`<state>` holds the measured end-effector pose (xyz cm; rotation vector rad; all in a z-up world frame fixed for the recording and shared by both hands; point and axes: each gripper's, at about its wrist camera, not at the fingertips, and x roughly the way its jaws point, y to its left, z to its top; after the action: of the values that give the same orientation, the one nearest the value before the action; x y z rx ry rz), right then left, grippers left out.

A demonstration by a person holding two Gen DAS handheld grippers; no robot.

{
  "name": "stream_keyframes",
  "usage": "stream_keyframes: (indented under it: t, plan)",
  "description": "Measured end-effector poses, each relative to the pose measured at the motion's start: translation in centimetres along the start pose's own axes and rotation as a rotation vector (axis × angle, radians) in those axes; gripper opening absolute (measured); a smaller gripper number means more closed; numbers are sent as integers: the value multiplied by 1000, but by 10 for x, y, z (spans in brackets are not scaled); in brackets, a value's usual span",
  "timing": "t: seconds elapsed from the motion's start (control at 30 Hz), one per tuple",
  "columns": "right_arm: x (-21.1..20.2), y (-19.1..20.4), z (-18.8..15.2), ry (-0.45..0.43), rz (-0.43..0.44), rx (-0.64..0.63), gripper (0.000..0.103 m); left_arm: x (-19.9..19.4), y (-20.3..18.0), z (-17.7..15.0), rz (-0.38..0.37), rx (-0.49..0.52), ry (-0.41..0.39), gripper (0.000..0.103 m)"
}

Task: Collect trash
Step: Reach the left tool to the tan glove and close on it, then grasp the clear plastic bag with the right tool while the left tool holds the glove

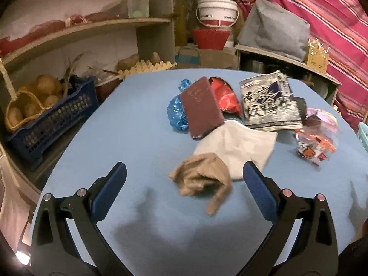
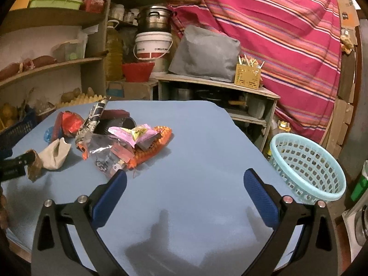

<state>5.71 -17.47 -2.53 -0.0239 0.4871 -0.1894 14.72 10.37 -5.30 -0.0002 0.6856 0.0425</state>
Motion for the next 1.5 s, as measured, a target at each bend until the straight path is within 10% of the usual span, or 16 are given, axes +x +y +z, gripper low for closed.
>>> stream_keyframes:
  t: [0.23,0.6,1.5]
  plan:
    - [5,-1,-2,17,-14,7,99,8,7,1,-19,-34,28,97]
    - [15,4,-6,60,-6,10,99,5,-11,-2,-70,55,12,39]
    - [17,50,21,65,113,-41,99,-29,17,38,-75,-47,-115,40]
